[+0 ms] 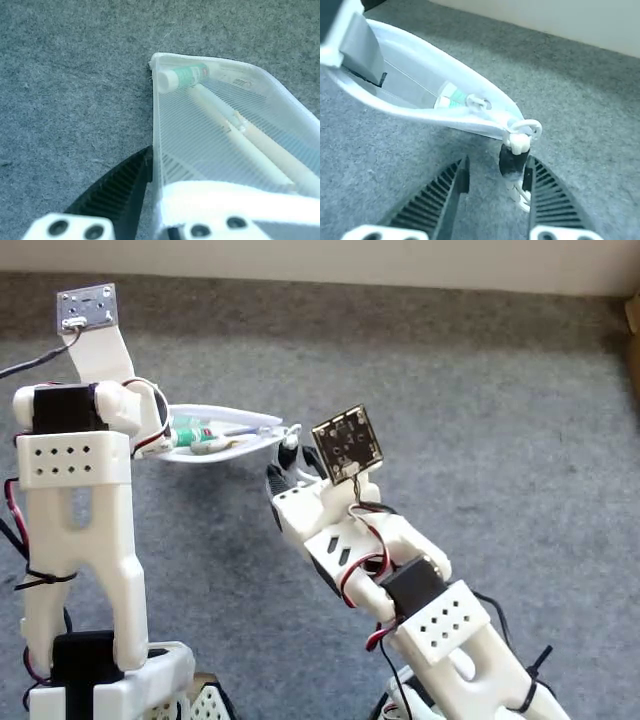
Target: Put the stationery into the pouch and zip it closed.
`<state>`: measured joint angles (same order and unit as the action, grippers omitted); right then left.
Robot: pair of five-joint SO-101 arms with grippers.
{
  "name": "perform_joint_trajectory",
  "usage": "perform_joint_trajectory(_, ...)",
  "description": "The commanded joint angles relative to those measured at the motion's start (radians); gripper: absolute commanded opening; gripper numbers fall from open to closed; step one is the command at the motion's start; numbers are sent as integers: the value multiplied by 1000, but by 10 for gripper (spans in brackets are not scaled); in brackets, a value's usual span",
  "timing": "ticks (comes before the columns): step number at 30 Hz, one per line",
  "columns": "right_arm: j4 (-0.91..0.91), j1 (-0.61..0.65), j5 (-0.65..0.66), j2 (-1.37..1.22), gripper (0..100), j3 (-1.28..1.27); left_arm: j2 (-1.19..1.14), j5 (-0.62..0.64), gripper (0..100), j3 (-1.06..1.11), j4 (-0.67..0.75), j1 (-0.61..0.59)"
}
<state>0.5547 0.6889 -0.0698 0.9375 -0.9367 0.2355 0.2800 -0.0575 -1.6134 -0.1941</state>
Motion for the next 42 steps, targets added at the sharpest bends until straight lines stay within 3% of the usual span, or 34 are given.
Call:
perform_joint_trajectory(1,-101,-10,14,15,173,-13,8,-11,5,10,9,-8)
perform_joint_trajectory(7,-124,-25,8,-127,173,-15,13,-11,5,41,15,-7)
perform_joint_trajectory(15,-291,-45,14,-168,169,-21,13,-11,5,42,15,-7)
perform_joint_trajectory(22,-291,-48,37,-166,36,-24,13,-11,5,42,15,-7)
perform_joint_trajectory(29,-285,-45,141,-139,5,-70,13,-11,5,42,15,-7)
perform_joint_trajectory(38,25,-44,190,90,5,-85,15,-12,8,24,17,-5)
perform_joint_trajectory(42,140,-42,230,139,5,-85,15,-95,65,-12,17,-1)
